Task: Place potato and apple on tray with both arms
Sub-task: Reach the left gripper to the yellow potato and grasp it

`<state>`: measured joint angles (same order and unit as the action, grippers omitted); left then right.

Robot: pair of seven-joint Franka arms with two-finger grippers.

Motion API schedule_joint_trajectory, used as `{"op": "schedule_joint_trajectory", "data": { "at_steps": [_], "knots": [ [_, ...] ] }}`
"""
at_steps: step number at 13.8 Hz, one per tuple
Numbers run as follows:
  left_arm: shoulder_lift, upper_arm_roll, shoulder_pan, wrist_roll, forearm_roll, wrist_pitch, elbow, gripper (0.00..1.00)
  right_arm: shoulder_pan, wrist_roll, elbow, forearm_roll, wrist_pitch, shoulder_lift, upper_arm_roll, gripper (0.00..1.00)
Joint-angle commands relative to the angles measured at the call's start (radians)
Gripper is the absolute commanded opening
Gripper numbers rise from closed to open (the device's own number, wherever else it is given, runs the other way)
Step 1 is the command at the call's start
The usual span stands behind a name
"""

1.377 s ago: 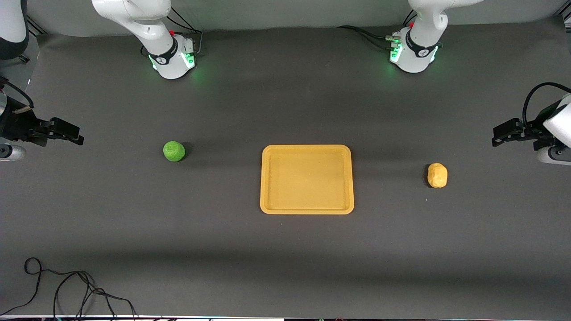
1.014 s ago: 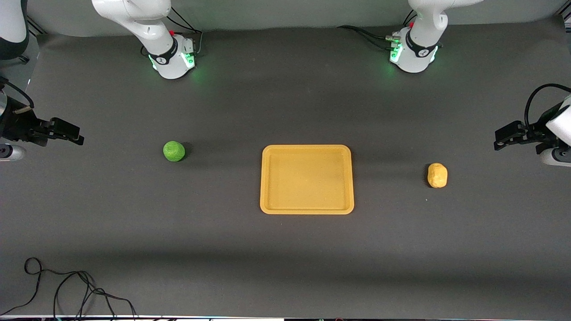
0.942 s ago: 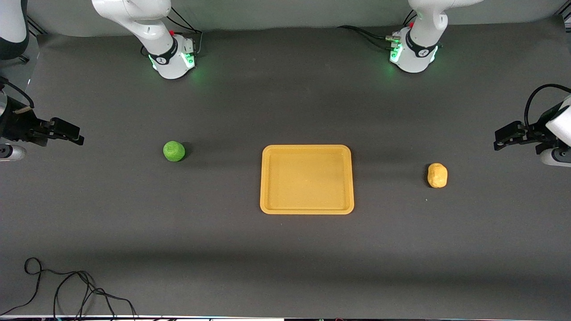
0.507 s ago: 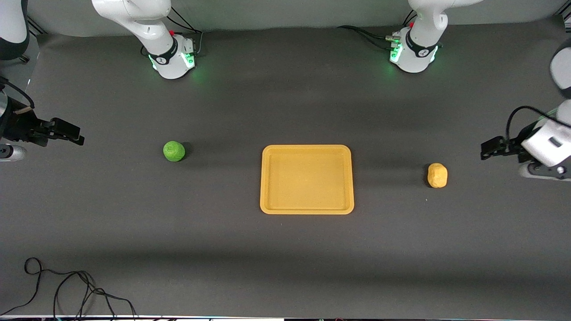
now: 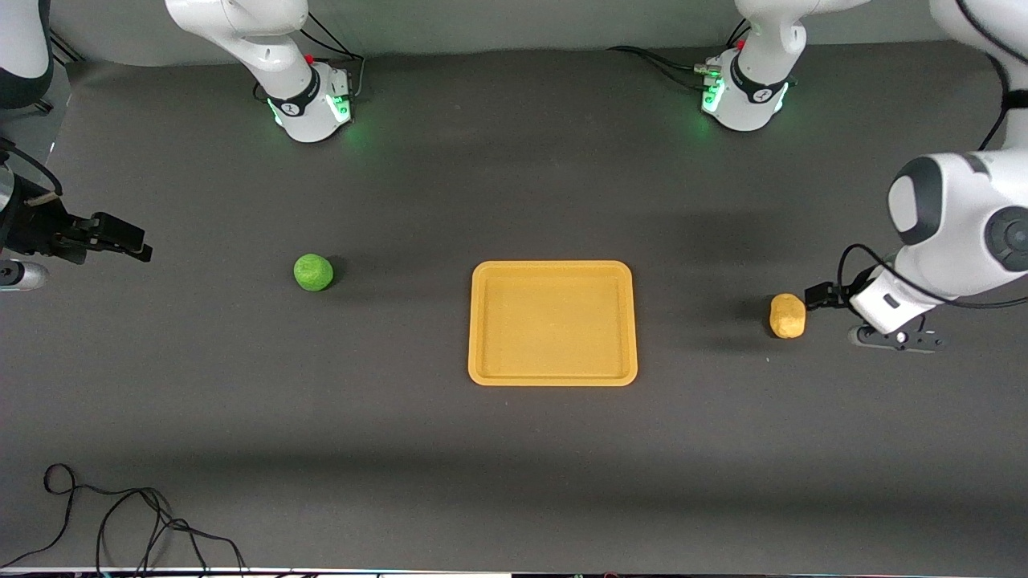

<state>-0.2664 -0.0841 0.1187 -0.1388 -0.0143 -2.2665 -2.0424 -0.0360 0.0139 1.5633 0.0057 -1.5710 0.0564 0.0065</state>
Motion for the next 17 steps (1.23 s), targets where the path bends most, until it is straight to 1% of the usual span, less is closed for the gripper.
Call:
{"op": "schedule_joint_trajectory", "data": {
  "at_steps": [1, 2, 3, 4, 6, 7, 9, 10, 11, 12, 13, 14, 15, 16, 17],
  "knots": [
    [-0.106, 0.000, 0.022, -0.053, -0.012, -0.239, -0.067, 1.00, -0.005, 0.023, -0.006, 0.011, -0.004, 0.000, 0.003, 1.00],
    [-0.150, 0.000, 0.022, -0.054, -0.012, -0.286, -0.067, 1.00, -0.005, 0.023, -0.006, 0.011, -0.004, -0.001, 0.003, 1.00],
    [-0.166, -0.002, 0.021, -0.059, -0.012, -0.286, -0.067, 1.00, -0.005, 0.023, -0.006, 0.011, -0.004, 0.000, 0.003, 1.00],
    [-0.160, 0.000, 0.021, -0.067, -0.012, -0.256, -0.071, 1.00, -0.005, 0.023, -0.006, 0.011, -0.006, 0.000, 0.003, 1.00],
    [-0.117, -0.003, 0.018, -0.070, -0.012, -0.100, -0.067, 1.00, -0.005, 0.023, -0.006, 0.011, -0.007, 0.000, 0.003, 1.00],
    [-0.100, -0.005, 0.016, -0.067, -0.010, -0.055, -0.067, 1.00, -0.005, 0.023, -0.006, 0.011, -0.007, 0.000, 0.003, 1.00],
    [-0.102, -0.008, 0.009, -0.062, -0.012, -0.053, -0.073, 0.99, -0.005, 0.023, -0.005, 0.011, -0.009, 0.000, 0.003, 1.00],
    [-0.108, -0.008, 0.006, -0.061, -0.010, -0.062, -0.074, 0.93, -0.005, 0.020, -0.002, 0.011, -0.009, -0.003, 0.003, 1.00],
    [-0.112, -0.008, 0.001, -0.055, -0.010, -0.071, -0.076, 0.83, -0.004, 0.012, 0.010, 0.013, -0.009, -0.009, 0.003, 1.00],
    [-0.114, -0.009, -0.002, -0.053, -0.010, -0.089, -0.078, 0.67, 0.008, 0.009, 0.029, 0.014, -0.012, -0.018, 0.004, 1.00],
    [-0.125, -0.008, -0.002, -0.053, -0.010, -0.103, -0.079, 0.61, 0.037, 0.006, 0.046, 0.014, -0.014, -0.030, -0.002, 1.00],
    [-0.129, -0.008, -0.002, -0.053, -0.010, -0.123, -0.081, 0.54, 0.044, -0.008, 0.078, 0.016, -0.021, -0.055, -0.002, 1.00],
    [-0.129, -0.009, -0.004, -0.051, -0.010, -0.126, -0.085, 0.44, 0.045, -0.037, 0.128, 0.019, -0.038, -0.093, 0.001, 1.00],
    [-0.120, -0.009, -0.005, -0.042, -0.010, -0.110, -0.085, 0.26, 0.060, -0.066, 0.189, 0.022, -0.061, -0.140, 0.004, 1.00],
    [-0.105, -0.011, -0.005, -0.022, -0.010, -0.102, -0.081, 0.15, 0.108, -0.075, 0.251, 0.023, -0.081, -0.189, -0.002, 1.00]
  ]
}}
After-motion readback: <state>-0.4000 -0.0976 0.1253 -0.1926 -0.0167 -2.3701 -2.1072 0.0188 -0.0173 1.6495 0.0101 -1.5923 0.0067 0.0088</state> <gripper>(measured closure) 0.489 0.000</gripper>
